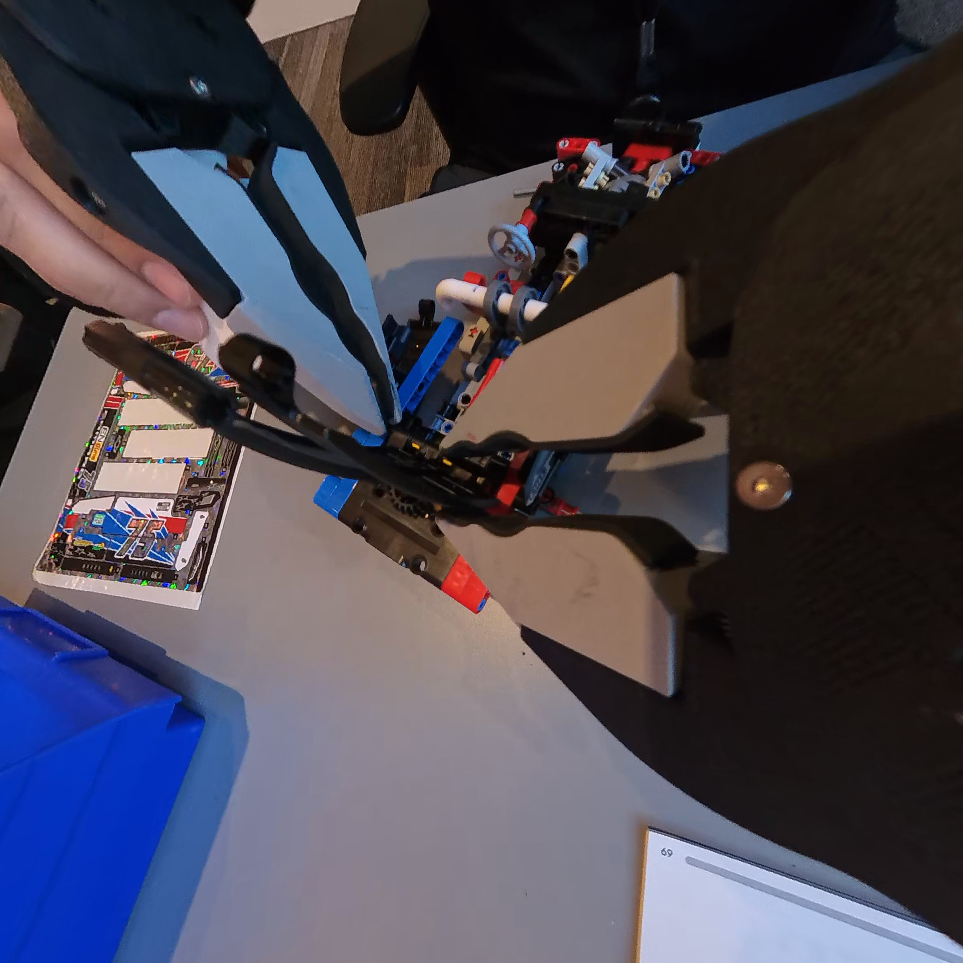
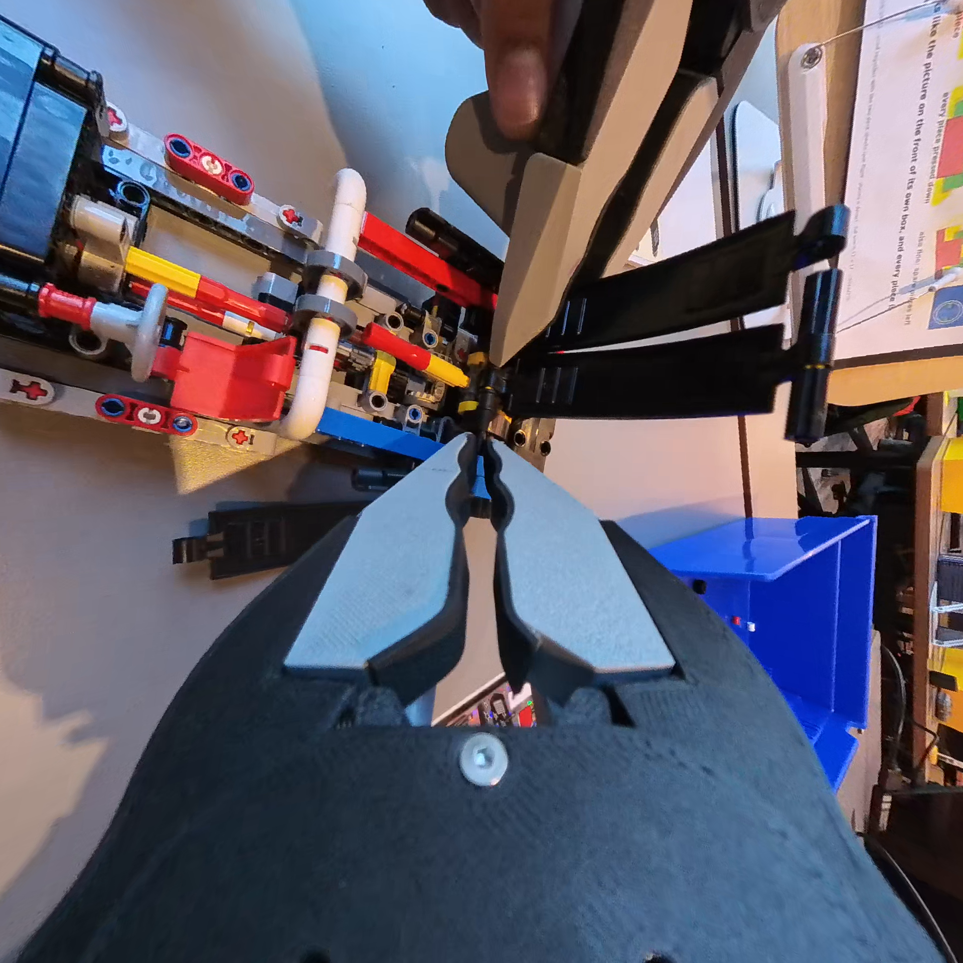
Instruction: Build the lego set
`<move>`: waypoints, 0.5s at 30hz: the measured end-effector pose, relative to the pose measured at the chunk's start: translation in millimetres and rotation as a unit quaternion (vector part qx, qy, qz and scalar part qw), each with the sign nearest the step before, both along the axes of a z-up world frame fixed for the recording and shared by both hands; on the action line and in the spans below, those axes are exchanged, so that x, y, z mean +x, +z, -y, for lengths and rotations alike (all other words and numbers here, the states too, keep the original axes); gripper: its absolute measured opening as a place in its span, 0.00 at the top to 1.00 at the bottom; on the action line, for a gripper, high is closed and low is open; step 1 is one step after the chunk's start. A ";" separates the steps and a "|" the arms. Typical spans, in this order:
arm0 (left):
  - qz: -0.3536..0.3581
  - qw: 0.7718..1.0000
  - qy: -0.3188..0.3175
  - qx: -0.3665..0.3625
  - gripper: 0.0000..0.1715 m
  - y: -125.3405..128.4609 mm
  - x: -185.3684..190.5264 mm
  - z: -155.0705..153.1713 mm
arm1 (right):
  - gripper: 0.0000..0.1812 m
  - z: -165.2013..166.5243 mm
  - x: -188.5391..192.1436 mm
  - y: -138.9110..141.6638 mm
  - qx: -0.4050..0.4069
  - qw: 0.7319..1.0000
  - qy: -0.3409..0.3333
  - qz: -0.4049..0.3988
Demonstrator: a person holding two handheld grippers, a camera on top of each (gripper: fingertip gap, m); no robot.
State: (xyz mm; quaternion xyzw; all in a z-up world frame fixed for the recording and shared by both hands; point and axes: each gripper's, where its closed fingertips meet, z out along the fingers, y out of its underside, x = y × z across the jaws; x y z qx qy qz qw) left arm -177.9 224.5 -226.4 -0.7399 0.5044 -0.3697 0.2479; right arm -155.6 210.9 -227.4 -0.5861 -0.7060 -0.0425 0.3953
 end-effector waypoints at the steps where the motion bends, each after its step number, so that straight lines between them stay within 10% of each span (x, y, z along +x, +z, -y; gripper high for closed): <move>1: -0.001 1.000 0.000 0.001 0.90 -0.1 0.0 0.1 | 1.00 0.1 0.2 -0.1 0.005 1.000 0.001 0.005; 15: -0.009 1.000 0.002 0.009 0.90 0.0 0.2 0.1 | 1.00 -1.1 1.3 -3.9 -0.061 0.998 0.003 0.031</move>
